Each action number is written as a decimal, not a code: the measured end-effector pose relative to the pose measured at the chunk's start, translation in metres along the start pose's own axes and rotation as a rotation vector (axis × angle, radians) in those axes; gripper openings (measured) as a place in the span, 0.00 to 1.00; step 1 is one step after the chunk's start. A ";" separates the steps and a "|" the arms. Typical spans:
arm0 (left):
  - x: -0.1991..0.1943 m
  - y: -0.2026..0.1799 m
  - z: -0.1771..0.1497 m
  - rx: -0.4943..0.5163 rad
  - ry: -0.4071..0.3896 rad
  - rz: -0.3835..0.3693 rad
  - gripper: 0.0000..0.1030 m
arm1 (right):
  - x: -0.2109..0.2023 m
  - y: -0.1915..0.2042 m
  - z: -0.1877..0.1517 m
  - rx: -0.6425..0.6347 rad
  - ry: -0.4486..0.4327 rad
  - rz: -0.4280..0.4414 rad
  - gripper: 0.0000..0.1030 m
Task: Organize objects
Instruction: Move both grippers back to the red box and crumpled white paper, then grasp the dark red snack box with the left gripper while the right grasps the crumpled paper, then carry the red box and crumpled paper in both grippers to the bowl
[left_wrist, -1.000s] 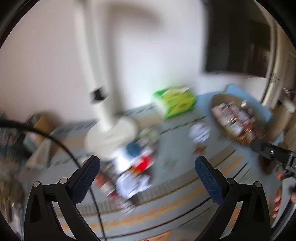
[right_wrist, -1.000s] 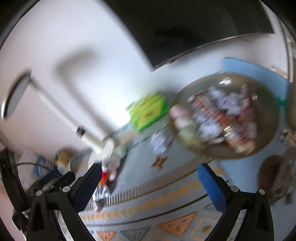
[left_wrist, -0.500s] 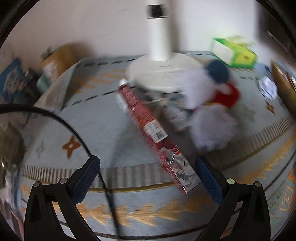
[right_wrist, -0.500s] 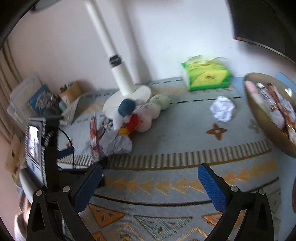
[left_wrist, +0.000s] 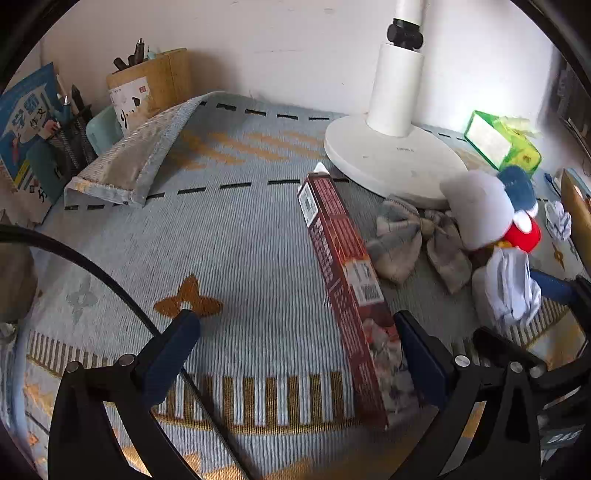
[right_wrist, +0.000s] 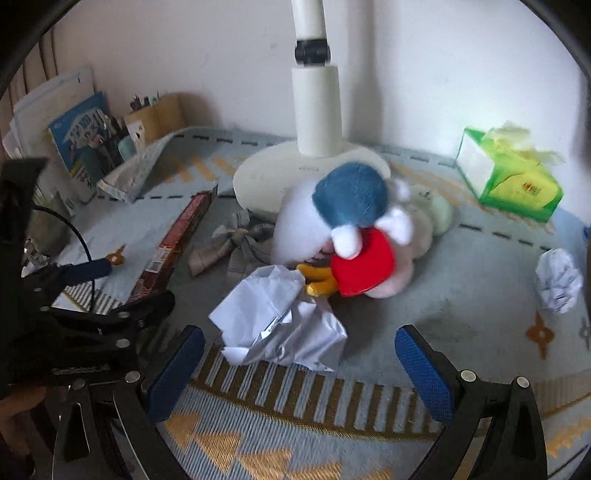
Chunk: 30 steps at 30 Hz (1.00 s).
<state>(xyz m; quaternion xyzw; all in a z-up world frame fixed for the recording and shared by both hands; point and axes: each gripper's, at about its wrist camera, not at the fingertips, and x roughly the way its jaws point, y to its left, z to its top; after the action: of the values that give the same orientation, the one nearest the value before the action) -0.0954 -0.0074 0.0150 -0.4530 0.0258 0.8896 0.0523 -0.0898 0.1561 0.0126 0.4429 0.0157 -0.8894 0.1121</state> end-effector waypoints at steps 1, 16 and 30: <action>0.001 -0.001 0.001 -0.004 0.001 0.004 1.00 | 0.002 0.002 0.000 -0.007 0.006 -0.011 1.00; -0.003 -0.005 0.007 -0.013 -0.046 0.006 0.49 | 0.000 0.016 0.004 -0.061 -0.009 -0.036 0.67; -0.044 -0.038 0.005 0.077 -0.163 -0.028 0.14 | -0.053 -0.005 -0.010 0.037 -0.095 0.093 0.48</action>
<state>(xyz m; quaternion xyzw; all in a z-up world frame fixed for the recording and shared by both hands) -0.0695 0.0281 0.0536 -0.3771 0.0492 0.9210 0.0840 -0.0519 0.1718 0.0481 0.4023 -0.0270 -0.9035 0.1456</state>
